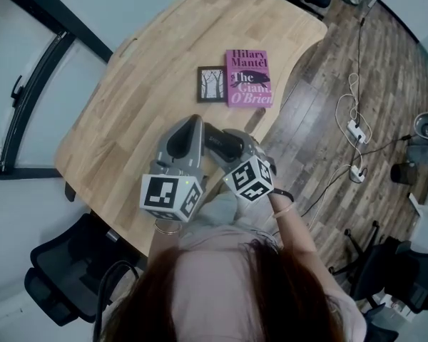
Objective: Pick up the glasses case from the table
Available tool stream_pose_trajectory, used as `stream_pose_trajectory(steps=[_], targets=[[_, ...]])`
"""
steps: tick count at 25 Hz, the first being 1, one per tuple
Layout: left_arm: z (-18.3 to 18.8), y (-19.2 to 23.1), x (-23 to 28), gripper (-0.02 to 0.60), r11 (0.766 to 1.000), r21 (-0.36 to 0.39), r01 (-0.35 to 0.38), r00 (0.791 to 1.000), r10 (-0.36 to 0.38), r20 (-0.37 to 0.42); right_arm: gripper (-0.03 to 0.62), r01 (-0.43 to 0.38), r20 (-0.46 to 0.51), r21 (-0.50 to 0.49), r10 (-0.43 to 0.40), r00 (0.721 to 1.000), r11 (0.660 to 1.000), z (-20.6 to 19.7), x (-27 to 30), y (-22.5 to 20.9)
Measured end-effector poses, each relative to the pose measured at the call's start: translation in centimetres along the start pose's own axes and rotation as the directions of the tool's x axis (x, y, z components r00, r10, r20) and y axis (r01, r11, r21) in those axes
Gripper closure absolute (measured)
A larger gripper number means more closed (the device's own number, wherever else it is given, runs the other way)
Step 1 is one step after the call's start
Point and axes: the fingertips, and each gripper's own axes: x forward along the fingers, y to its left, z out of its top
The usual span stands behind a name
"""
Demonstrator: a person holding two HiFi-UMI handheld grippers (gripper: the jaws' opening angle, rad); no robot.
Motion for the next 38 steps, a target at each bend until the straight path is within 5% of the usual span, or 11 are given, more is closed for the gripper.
stream_pose_trajectory(steps=[38], targets=[[-2.4, 3.2, 1.2, 0.571, 1.0, 0.012, -0.024, 0.997, 0.024, -0.077, 0.272, -0.075, -0.255, 0.084, 0.094, 0.962, 0.994, -9.1, 8.1, 0.8]])
